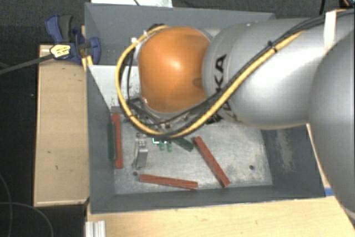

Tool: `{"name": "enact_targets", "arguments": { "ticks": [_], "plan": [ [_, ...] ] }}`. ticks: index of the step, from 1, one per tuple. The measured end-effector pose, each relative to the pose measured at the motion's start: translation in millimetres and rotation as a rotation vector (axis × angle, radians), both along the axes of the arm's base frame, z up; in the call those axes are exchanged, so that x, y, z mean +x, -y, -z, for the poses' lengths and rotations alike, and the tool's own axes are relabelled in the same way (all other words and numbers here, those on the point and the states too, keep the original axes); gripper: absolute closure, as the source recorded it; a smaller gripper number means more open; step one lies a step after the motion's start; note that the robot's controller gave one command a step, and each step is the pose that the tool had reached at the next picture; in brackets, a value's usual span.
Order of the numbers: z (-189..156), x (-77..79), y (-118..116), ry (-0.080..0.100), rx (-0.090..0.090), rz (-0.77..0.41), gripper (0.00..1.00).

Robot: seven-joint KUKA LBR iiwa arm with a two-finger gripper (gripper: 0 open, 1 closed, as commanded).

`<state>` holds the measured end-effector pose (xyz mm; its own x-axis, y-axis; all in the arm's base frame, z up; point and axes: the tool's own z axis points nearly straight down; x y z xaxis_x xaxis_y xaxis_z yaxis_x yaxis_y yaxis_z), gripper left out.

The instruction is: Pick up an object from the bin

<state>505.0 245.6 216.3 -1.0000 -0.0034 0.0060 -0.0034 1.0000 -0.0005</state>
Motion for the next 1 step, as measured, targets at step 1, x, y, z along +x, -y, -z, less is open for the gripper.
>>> {"name": "enact_targets", "arguments": {
  "ticks": [1],
  "plan": [
    [49.5, -2.7, 63.4, 0.002, -0.003, -0.066, 0.0]
  ]
}}
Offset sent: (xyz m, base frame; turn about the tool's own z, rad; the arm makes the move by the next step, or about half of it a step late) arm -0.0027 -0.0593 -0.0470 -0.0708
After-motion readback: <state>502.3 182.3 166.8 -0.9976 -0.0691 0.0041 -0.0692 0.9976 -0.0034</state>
